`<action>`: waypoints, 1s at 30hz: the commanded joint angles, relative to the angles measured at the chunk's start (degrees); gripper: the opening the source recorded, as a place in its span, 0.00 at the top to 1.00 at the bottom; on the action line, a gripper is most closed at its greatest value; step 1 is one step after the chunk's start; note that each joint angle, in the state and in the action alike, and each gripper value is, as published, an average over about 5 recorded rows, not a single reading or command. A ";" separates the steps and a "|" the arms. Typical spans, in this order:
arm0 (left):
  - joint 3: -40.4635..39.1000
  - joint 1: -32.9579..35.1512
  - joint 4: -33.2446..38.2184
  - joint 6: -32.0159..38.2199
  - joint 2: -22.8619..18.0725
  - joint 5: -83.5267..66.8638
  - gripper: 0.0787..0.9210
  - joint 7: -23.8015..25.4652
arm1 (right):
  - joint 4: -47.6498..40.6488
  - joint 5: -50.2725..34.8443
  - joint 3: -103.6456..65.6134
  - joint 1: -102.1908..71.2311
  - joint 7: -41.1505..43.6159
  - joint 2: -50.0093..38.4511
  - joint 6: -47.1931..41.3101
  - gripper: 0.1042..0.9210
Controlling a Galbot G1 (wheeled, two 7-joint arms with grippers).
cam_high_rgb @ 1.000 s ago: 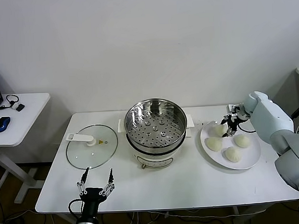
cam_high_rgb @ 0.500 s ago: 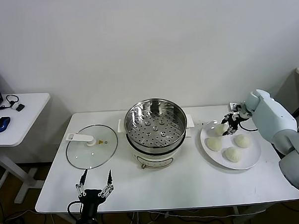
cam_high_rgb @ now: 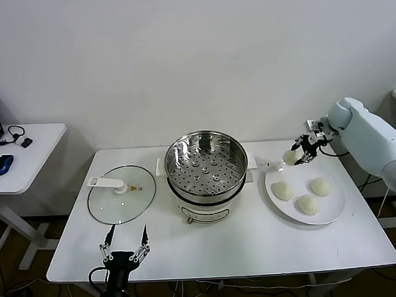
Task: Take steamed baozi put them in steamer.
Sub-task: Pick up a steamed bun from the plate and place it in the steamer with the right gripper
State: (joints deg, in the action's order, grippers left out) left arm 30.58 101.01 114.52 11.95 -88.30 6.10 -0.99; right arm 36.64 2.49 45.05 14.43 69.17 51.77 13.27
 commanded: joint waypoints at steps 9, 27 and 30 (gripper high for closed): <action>-0.58 0.03 0.25 0.05 -0.03 0.35 0.12 -0.14 | 20.12 -19.36 31.77 26.93 1.39 0.39 1.62 0.42; -0.56 -0.10 0.97 0.24 -0.18 -0.07 0.12 -1.08 | 16.80 -13.62 38.95 30.17 1.11 22.58 14.55 0.42; -0.53 -0.11 0.86 0.29 -0.18 -0.11 0.12 -1.15 | 13.59 -8.88 36.43 26.47 0.90 25.83 17.53 0.42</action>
State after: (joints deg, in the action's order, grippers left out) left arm 30.03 100.90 115.50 12.20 -88.48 6.05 -2.01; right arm 53.57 -12.98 80.37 42.79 70.26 67.55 23.95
